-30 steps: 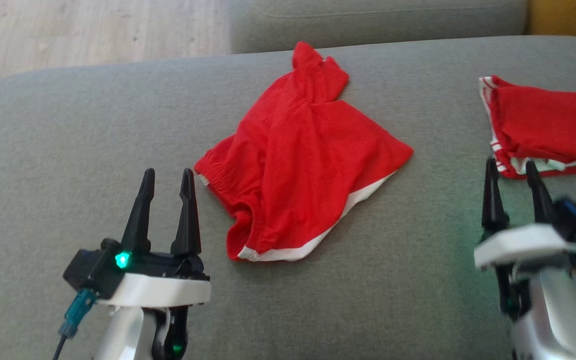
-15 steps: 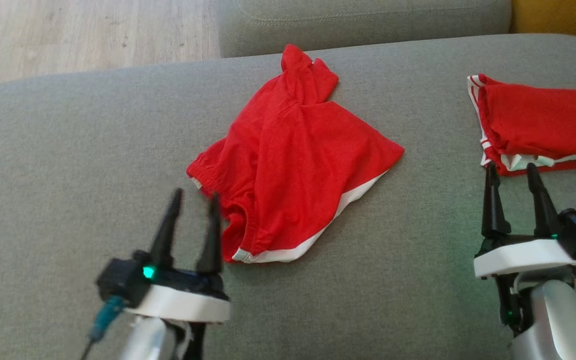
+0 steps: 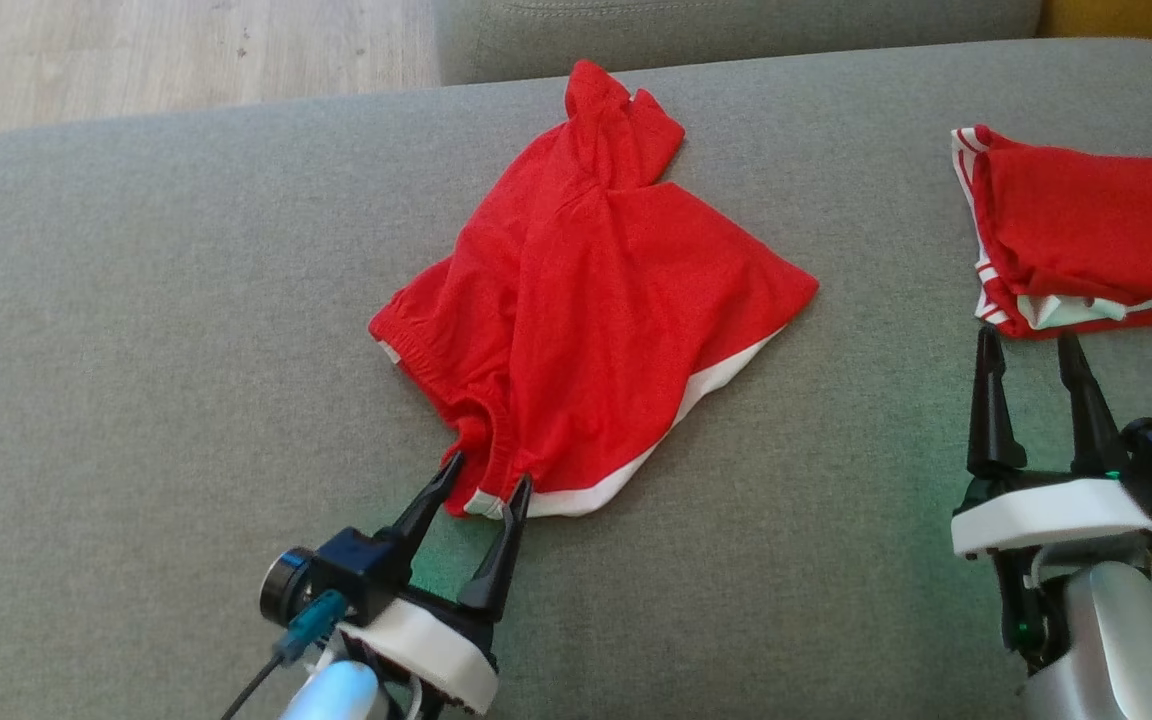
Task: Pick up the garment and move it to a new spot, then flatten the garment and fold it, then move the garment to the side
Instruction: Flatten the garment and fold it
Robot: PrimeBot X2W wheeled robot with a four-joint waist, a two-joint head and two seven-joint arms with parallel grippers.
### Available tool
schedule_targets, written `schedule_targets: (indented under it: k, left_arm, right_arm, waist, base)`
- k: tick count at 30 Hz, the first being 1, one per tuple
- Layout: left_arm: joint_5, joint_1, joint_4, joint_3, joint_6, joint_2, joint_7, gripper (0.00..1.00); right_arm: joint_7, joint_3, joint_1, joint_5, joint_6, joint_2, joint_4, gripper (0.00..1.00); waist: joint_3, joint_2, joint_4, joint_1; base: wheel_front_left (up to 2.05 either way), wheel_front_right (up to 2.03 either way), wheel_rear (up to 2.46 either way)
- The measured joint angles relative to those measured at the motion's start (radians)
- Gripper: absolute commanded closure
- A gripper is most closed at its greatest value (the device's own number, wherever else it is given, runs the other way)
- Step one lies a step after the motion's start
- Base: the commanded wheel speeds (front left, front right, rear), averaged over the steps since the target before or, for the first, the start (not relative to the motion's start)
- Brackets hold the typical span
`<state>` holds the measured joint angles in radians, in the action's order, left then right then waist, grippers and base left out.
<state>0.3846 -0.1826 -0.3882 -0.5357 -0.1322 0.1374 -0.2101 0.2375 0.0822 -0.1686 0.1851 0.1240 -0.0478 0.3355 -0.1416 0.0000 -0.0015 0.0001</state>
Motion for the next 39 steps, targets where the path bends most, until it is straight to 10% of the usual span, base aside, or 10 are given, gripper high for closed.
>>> schedule_targets:
  k: [10,11,13,39]
  left_arm:
    - [-0.051,-0.053,-0.096,-0.066,0.0,0.019,0.085,0.0]
    - [-0.055,-0.059,-0.101,-0.071,0.0,0.019,0.086,0.1]
    - [-0.052,-0.063,-0.103,-0.072,0.0,0.016,0.082,1.0]
    - [0.013,-0.042,0.037,0.164,0.018,-0.054,-0.042,1.0]
  right_arm:
    - [0.0,-0.002,-0.003,0.0,0.0,0.0,0.007,0.0]
    - [0.0,-0.003,-0.003,0.0,0.0,0.0,0.008,0.0]
    - [0.0,-0.005,-0.003,0.0,0.0,0.0,0.013,0.0]
    - [-0.178,-0.13,-0.088,-0.1,0.0,0.0,0.192,0.0]
  waist:
    - [-0.009,0.0,-0.011,0.0]
    - [-0.01,0.0,-0.012,0.0]
    - [-0.01,0.0,-0.014,0.0]
    - [-0.033,0.0,0.114,0.0]
  base:
    - [0.0,0.0,0.0]
    - [0.0,0.0,0.0]
    - [0.0,0.0,0.0]
    - [0.0,0.0,0.0]
